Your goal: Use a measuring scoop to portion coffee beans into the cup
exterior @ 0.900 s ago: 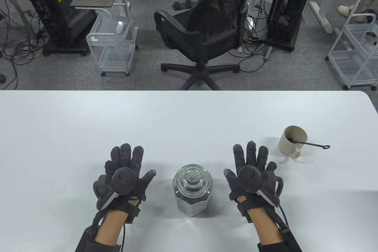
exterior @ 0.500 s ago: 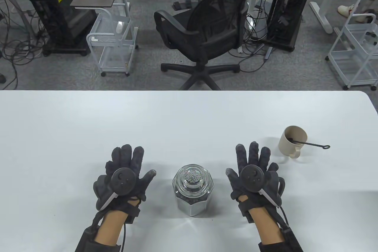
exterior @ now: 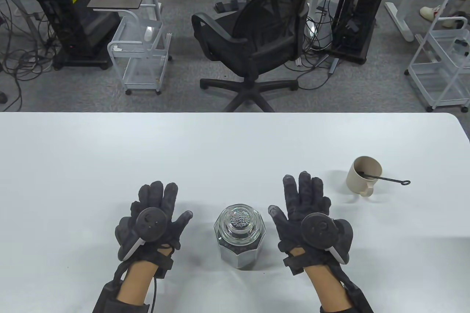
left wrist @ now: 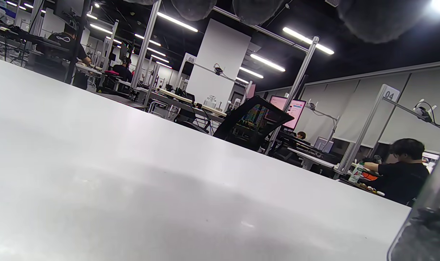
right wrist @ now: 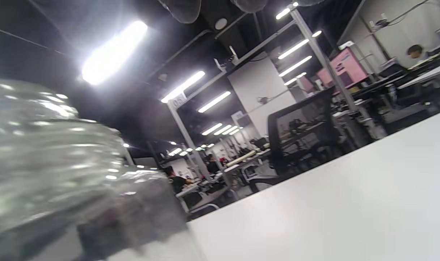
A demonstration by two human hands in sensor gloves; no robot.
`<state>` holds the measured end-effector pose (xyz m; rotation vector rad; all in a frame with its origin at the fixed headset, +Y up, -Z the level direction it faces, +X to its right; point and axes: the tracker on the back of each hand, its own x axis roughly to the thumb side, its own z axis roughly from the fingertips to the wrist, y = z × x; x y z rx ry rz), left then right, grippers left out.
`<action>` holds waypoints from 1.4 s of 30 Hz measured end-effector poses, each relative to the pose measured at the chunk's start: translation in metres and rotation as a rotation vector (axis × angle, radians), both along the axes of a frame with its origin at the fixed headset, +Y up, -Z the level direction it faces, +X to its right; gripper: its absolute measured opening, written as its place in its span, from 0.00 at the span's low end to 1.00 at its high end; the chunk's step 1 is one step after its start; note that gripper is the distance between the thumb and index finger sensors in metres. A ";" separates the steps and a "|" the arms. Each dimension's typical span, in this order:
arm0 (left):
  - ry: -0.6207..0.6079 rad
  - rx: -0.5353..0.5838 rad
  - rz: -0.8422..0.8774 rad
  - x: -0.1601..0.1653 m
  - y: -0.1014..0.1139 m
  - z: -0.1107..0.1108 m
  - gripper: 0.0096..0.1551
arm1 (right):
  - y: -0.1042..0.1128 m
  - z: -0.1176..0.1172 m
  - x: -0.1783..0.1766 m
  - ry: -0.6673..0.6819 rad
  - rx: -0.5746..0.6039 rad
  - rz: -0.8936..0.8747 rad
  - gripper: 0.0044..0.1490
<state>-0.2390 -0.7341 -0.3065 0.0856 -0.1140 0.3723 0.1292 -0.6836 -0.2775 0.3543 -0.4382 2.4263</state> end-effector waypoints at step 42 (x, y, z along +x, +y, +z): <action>-0.020 -0.008 0.026 0.004 0.003 0.002 0.51 | -0.002 0.018 -0.064 0.222 0.118 -0.036 0.47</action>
